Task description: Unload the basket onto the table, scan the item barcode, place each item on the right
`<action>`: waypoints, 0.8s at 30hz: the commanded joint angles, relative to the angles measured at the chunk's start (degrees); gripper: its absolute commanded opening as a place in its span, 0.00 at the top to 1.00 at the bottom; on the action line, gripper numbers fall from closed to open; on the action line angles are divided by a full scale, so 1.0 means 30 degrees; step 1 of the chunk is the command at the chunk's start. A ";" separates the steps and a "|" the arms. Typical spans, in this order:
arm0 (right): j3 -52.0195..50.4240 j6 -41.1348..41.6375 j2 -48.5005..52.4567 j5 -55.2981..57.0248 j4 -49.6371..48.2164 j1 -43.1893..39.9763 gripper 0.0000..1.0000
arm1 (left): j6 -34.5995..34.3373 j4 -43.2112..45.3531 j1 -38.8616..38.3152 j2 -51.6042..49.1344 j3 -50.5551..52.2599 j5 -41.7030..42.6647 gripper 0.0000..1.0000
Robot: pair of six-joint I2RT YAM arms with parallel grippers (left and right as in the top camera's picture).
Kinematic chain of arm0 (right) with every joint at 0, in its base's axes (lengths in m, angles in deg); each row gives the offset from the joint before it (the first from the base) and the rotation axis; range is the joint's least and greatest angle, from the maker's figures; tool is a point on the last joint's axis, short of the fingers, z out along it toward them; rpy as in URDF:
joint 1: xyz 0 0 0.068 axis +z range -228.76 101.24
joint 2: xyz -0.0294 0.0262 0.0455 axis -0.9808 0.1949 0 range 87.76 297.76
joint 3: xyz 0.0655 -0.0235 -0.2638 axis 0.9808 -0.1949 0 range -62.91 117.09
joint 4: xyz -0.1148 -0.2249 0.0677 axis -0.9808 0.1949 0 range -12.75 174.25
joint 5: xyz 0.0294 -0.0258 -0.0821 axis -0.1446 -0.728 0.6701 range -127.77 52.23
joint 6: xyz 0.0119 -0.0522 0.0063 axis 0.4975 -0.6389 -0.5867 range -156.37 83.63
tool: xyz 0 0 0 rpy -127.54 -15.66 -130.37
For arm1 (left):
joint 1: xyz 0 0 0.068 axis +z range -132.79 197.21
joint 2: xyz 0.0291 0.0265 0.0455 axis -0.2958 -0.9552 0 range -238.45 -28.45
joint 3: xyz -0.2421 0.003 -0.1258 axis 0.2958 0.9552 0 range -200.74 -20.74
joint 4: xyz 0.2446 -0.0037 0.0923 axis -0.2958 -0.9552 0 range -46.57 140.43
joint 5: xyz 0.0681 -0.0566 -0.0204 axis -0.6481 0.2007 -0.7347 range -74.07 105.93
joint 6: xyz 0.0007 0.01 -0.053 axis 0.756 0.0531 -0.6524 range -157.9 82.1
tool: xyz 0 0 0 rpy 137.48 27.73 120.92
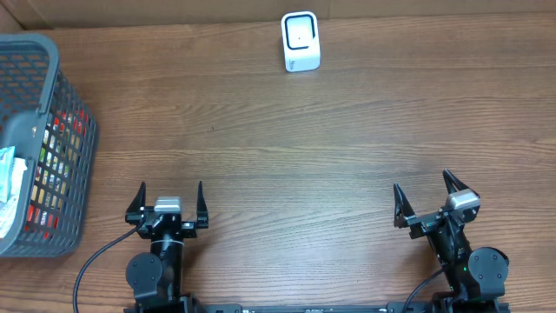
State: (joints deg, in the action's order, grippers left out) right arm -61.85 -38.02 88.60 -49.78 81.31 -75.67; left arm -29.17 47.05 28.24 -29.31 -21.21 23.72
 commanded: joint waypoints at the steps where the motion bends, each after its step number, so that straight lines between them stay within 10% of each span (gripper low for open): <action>1: -0.0197 0.0058 -0.0182 0.0131 -0.0160 0.0036 0.00 | -0.0568 0.0182 0.0066 0.0051 0.0058 0.0284 0.00; 24: 0.1902 0.0066 0.0940 -0.0845 0.0452 0.0036 0.00 | -0.2200 -0.0255 0.0066 -0.1319 -0.3483 0.1596 0.00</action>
State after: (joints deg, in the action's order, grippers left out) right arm -60.80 -38.00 89.59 -50.90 82.01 -75.67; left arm -34.81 46.97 28.24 -30.53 -26.78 27.50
